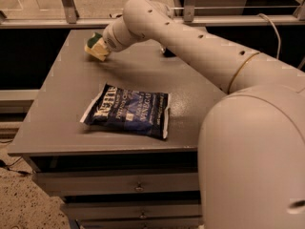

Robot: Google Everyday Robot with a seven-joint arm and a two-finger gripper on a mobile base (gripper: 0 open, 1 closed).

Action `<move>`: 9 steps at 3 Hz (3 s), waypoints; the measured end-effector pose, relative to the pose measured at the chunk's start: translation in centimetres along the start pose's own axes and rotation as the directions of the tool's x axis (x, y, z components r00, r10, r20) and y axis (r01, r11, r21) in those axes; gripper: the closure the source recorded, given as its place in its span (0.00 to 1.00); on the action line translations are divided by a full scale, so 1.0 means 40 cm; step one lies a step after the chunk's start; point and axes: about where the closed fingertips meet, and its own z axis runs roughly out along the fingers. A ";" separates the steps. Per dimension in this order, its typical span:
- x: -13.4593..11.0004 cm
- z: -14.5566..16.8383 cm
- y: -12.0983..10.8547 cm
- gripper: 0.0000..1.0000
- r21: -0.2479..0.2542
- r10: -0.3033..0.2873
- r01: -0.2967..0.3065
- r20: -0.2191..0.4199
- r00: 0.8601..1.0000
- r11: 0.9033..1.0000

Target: Move sponge near blue chip bag

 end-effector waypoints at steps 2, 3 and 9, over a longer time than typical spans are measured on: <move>-0.089 -0.171 -0.028 1.00 0.045 -0.125 0.121 0.103 0.987 0.992; -0.068 -0.278 -0.001 1.00 0.041 -0.195 0.191 0.096 0.976 0.981; 0.383 -0.693 0.160 0.87 -0.298 -0.259 0.254 0.022 0.966 0.920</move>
Offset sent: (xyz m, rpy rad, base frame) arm -0.0420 -0.0608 0.1088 0.0014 -0.2518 0.0838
